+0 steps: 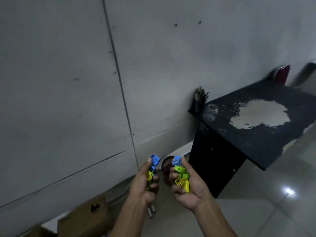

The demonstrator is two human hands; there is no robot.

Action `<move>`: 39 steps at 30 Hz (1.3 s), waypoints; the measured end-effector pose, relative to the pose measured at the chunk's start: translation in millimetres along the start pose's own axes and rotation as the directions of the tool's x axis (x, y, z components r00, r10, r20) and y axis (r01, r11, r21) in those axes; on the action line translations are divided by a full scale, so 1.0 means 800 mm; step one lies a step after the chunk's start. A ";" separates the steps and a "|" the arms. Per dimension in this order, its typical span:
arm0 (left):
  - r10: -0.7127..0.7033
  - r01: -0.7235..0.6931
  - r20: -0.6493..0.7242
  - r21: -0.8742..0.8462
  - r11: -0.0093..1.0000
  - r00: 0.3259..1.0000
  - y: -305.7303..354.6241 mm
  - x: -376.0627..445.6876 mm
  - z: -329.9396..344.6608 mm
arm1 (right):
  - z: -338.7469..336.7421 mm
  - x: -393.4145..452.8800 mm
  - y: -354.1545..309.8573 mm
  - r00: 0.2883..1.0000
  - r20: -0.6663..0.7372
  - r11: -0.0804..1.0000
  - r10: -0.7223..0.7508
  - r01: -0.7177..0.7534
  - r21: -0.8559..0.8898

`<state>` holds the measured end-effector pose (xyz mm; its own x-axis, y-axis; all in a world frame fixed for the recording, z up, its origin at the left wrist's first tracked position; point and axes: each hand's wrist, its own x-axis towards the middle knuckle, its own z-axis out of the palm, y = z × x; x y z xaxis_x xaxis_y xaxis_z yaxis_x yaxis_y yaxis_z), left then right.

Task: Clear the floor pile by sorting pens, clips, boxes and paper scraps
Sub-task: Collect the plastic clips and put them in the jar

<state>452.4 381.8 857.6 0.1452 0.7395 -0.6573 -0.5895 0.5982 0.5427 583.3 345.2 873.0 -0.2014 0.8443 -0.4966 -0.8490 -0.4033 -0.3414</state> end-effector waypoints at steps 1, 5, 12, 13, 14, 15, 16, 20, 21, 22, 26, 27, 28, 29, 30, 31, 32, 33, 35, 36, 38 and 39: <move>-0.010 0.010 0.017 0.009 1.000 1.000 0.004 -0.001 0.019 | 0.005 -0.005 -0.018 1.000 -0.002 1.000 -0.020 0.020 -0.009; -0.027 0.025 0.057 0.028 0.999 0.998 0.010 0.002 0.073 | 0.011 -0.011 -0.071 0.997 0.058 0.998 -0.057 0.056 0.009; -0.041 0.032 0.097 0.092 0.995 0.994 0.029 0.083 0.159 | -0.002 0.037 -0.161 0.989 0.008 0.989 -0.147 0.147 0.003; -0.042 0.033 0.096 0.097 0.995 0.995 0.031 0.098 0.169 | -0.003 0.046 -0.173 0.988 -0.002 0.988 -0.151 0.151 0.004; -0.050 0.039 0.099 0.107 0.994 0.994 0.035 0.116 0.178 | -0.006 0.057 -0.186 0.988 -0.007 0.988 -0.156 0.156 0.007; -0.061 0.048 0.107 0.123 0.991 0.992 0.038 0.138 0.192 | -0.010 0.075 -0.204 0.987 -0.008 0.987 -0.163 0.163 0.008; -0.075 0.059 0.110 0.135 0.989 0.991 0.041 0.160 0.204 | -0.013 0.090 -0.220 0.986 -0.016 0.986 -0.166 0.166 0.008; -0.119 0.098 0.113 0.177 0.979 0.986 0.063 0.226 0.262 | -0.014 0.144 -0.292 0.984 -0.081 0.987 -0.159 0.159 0.001; -0.121 0.098 0.113 0.191 0.977 0.986 0.070 0.243 0.279 | -0.014 0.157 -0.312 0.981 -0.100 0.986 -0.164 0.164 -0.007; -0.116 0.091 0.115 0.199 0.976 0.987 0.076 0.255 0.294 | -0.014 0.168 -0.330 0.979 -0.107 0.985 -0.173 0.172 -0.011; -0.133 0.102 0.122 0.233 0.967 0.984 0.098 0.314 0.349 | -0.023 0.214 -0.397 0.975 -0.083 0.978 -0.206 0.209 0.022; -0.147 0.115 0.117 0.244 0.963 0.982 0.099 0.325 0.356 | -0.029 0.222 -0.408 0.974 -0.086 0.977 -0.210 0.213 0.030; -0.157 0.124 0.114 0.251 0.960 0.981 0.100 0.334 0.362 | -0.034 0.229 -0.417 0.973 -0.093 0.976 -0.212 0.216 0.039; -0.165 0.132 0.110 0.262 0.956 0.980 0.100 0.343 0.368 | -0.037 0.235 -0.426 0.971 -0.109 0.975 -0.213 0.218 0.046; -0.174 0.140 0.099 0.277 0.951 0.980 0.099 0.355 0.376 | -0.042 0.243 -0.436 0.968 -0.134 0.974 -0.211 0.219 0.052; -0.177 0.145 0.084 0.296 0.944 0.981 0.096 0.366 0.384 | -0.047 0.251 -0.446 0.963 -0.168 0.974 -0.212 0.223 0.047; -0.172 0.142 0.072 0.311 0.940 0.982 0.094 0.376 0.392 | -0.052 0.258 -0.455 0.953 -0.210 0.973 -0.217 0.228 0.030; -0.164 0.135 0.063 0.324 0.936 0.984 0.092 0.384 0.398 | -0.055 0.264 -0.462 0.941 -0.256 0.973 -0.221 0.230 0.005; -0.164 0.134 0.053 0.357 0.924 0.985 0.085 0.401 0.414 | -0.061 0.277 -0.482 0.912 -0.338 0.972 -0.233 0.228 -0.054; -0.168 0.137 0.051 0.370 0.919 0.984 0.082 0.408 0.421 | -0.064 0.284 -0.490 0.894 -0.373 0.968 -0.249 0.231 -0.093; -0.173 0.145 0.041 0.375 0.916 0.984 0.074 0.426 0.436 | -0.072 0.302 -0.513 0.852 -0.425 0.950 -0.305 0.244 -0.193; -0.169 0.146 0.029 0.374 0.916 0.985 0.072 0.434 0.441 | -0.076 0.309 -0.523 0.826 -0.441 0.930 -0.351 0.254 -0.264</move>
<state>749.5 781.9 844.9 0.2656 0.6365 -0.7241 -0.2221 0.7712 0.5965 918.5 701.7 844.6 0.3468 0.6832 -0.6426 -0.7118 -0.2543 -0.6547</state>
